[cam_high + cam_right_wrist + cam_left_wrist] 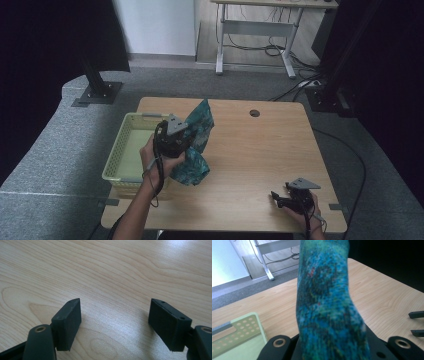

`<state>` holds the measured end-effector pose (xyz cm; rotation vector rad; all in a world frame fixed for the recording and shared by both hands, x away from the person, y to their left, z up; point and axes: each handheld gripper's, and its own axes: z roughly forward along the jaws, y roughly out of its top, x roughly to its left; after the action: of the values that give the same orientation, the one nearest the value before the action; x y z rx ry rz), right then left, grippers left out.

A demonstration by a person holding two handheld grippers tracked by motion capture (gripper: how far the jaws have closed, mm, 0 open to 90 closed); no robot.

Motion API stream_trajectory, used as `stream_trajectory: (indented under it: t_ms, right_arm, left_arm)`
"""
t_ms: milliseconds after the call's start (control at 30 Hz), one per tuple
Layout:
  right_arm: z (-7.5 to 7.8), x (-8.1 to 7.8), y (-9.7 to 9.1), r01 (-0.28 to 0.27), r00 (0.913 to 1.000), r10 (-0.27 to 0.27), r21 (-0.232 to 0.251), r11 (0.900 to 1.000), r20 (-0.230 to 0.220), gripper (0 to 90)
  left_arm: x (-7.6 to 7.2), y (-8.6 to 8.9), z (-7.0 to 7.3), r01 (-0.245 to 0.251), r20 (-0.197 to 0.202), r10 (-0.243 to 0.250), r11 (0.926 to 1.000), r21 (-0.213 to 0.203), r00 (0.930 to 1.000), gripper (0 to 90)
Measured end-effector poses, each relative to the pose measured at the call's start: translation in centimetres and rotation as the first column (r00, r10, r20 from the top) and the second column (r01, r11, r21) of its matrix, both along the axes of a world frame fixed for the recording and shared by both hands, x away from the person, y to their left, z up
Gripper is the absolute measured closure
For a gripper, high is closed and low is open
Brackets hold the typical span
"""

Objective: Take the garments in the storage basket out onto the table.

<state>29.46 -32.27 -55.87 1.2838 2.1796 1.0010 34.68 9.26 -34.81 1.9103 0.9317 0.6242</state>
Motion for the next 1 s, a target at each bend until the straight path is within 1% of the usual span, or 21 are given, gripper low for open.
stream_trajectory:
  t_ms: [400, 700, 1000]
  right_arm:
    - [0.0, 0.0, 0.0, 0.000, 1.0000, 0.000, 0.000, 1.0000, 0.000, 25.3]
    - [0.0, 0.0, 0.0, -0.001, 1.0000, 0.001, 0.000, 1.0000, 0.000, 25.3]
    - [0.0, 0.0, 0.0, 0.000, 1.0000, 0.000, 0.001, 1.0000, 0.001, 25.3]
  left_arm:
    - [0.0, -1.1, -0.4, 0.021, -0.007, -0.021, 0.9998, 0.005, 0.9998, 87.2]
    - [0.0, -2.3, -0.6, 0.041, -0.007, -0.041, 0.9992, 0.001, 0.9991, 87.2]
    - [0.0, -3.4, -0.8, 0.060, -0.013, -0.060, 0.9982, 0.005, 0.9981, 87.2]
